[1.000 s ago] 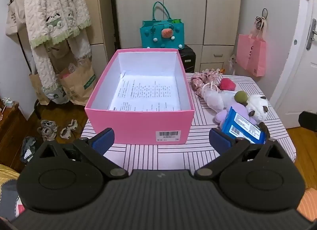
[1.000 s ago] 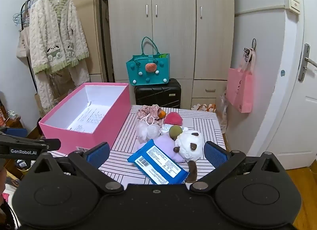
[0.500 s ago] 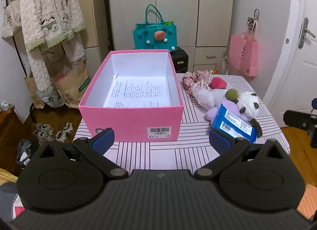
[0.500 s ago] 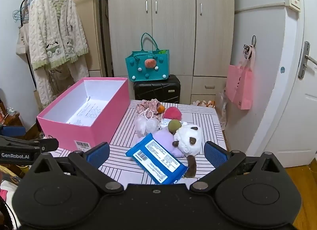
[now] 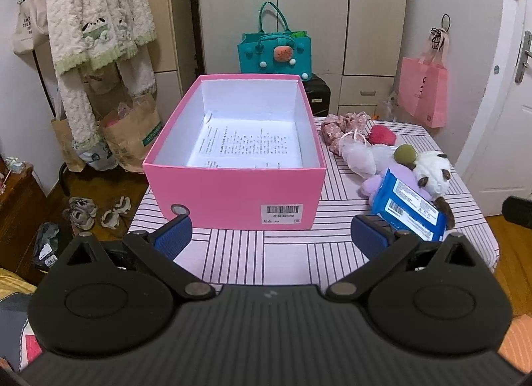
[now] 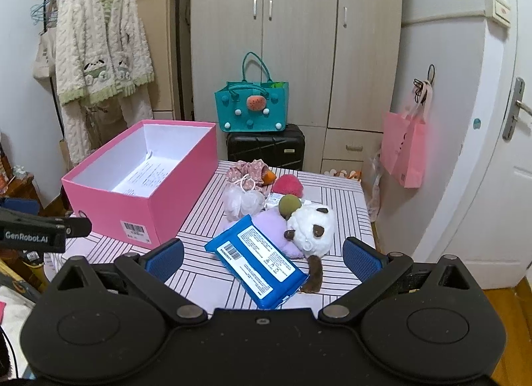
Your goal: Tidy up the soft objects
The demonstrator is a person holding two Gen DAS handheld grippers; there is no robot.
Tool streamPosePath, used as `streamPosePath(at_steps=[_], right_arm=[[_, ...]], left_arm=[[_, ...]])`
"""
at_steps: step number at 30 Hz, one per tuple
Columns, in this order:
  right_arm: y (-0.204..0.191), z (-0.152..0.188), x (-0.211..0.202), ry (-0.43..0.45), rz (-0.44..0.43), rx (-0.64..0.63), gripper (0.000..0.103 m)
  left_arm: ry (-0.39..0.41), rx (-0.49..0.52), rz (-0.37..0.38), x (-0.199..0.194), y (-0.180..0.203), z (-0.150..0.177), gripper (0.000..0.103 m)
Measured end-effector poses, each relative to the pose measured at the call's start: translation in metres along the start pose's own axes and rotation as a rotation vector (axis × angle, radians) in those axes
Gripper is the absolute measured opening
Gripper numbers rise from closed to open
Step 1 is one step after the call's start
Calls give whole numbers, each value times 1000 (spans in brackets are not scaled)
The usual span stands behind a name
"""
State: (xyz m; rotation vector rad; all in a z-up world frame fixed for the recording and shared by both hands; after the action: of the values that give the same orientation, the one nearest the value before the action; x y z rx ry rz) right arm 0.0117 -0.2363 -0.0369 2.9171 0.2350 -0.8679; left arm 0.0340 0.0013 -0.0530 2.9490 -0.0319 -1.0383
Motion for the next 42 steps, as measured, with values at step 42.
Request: streamPosePath(at_steps=[42], right_arm=[[0,20,0,10,17,-4,103]], left_arm=[[127,45,20,-1,13,16,103]])
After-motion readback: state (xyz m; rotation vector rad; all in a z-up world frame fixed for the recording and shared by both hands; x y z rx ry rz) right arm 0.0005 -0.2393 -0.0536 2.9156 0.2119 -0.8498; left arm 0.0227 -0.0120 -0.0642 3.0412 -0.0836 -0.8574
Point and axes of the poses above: each gripper's, at about its wrist camera, not at the fingertips, and x roughly the way its jaws point, y to its right, z to its underside, the point moved 6 cm from there along x, roughly the way its jaws point, and after that the axes turned 1 degree about z, right-handed, at the moved point
